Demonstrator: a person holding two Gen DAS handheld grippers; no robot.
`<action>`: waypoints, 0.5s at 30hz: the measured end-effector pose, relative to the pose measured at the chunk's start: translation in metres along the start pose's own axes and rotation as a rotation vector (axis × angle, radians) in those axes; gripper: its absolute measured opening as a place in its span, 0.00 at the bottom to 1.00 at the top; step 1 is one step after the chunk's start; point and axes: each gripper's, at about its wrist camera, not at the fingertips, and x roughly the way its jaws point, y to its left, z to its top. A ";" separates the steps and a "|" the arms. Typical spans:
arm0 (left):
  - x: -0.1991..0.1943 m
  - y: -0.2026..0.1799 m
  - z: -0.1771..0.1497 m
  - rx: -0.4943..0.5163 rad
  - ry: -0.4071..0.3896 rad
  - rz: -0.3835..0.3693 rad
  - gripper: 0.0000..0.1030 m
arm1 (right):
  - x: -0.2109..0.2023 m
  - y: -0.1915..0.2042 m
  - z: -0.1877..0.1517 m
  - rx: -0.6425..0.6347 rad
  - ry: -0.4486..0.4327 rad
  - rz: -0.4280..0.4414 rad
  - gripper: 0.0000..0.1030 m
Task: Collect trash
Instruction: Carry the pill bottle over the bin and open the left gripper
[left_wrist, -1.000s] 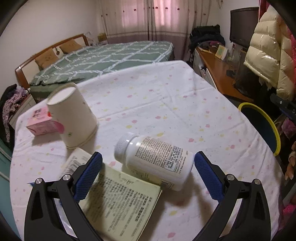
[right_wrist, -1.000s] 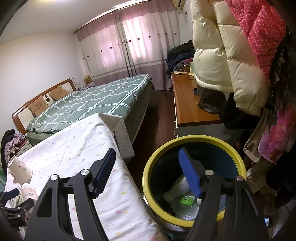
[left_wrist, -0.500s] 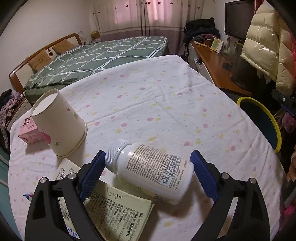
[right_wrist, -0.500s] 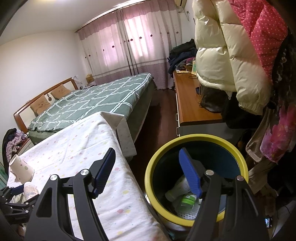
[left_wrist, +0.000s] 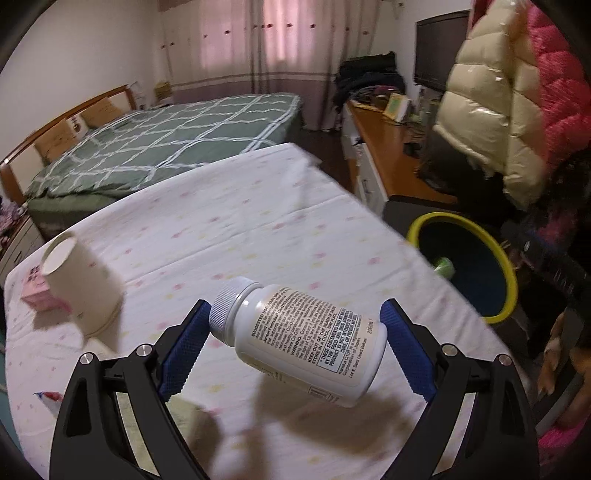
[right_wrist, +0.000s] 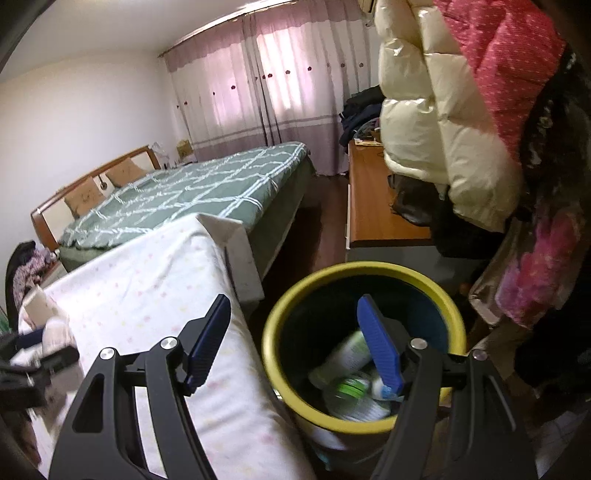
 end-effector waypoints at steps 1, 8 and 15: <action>0.002 -0.008 0.003 0.008 -0.002 -0.012 0.88 | -0.002 -0.005 -0.002 -0.005 0.005 -0.004 0.66; 0.024 -0.065 0.029 0.060 0.007 -0.080 0.88 | -0.027 -0.046 -0.013 -0.056 0.037 -0.043 0.66; 0.063 -0.129 0.054 0.093 0.048 -0.161 0.88 | -0.047 -0.084 -0.019 -0.018 0.041 -0.071 0.66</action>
